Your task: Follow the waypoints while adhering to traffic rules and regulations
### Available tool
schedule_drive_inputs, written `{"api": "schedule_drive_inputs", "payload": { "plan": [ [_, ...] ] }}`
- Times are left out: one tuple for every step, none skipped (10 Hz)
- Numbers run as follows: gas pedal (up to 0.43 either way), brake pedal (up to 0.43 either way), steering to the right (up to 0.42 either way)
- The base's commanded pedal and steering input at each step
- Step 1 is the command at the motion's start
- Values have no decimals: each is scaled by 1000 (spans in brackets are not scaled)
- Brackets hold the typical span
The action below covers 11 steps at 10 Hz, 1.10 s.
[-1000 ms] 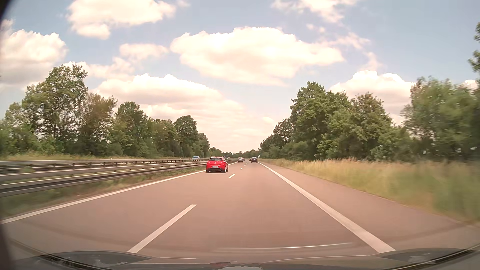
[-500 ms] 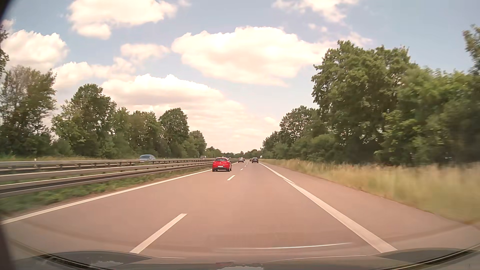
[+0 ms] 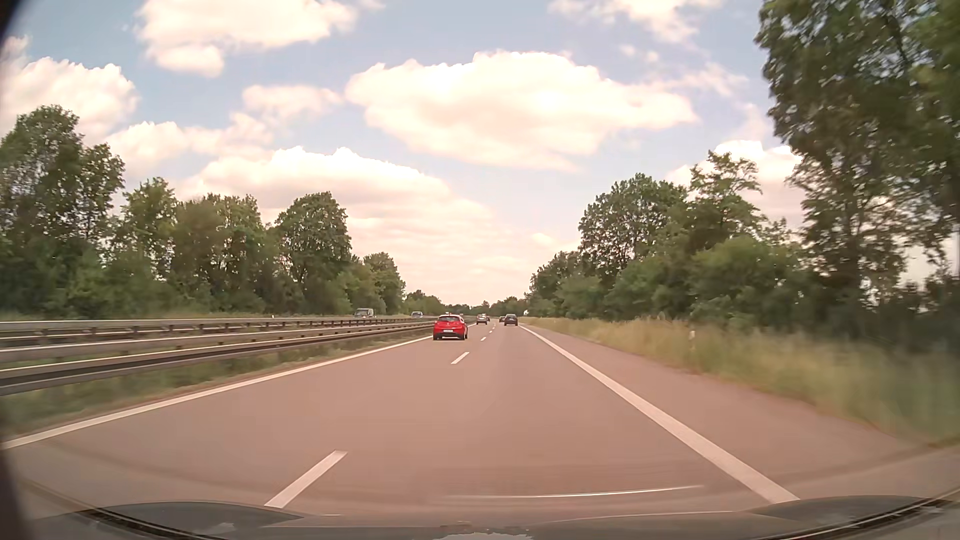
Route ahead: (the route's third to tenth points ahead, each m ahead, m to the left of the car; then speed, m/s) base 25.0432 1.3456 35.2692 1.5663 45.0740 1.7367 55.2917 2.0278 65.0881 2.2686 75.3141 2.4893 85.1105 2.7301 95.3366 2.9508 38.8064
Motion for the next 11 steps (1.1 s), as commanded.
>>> {"api": "schedule_drive_inputs", "payload": {
  "plan": [
    [421, 12, -3],
    [421, 12, -2],
    [421, 12, -2],
    [421, 12, -2],
    [421, 12, -2],
    [421, 12, -2],
    [421, 12, -2],
    [421, 12, -1],
    [421, 12, -1],
    [421, 12, -1],
    [421, 12, -1]
  ]
}}
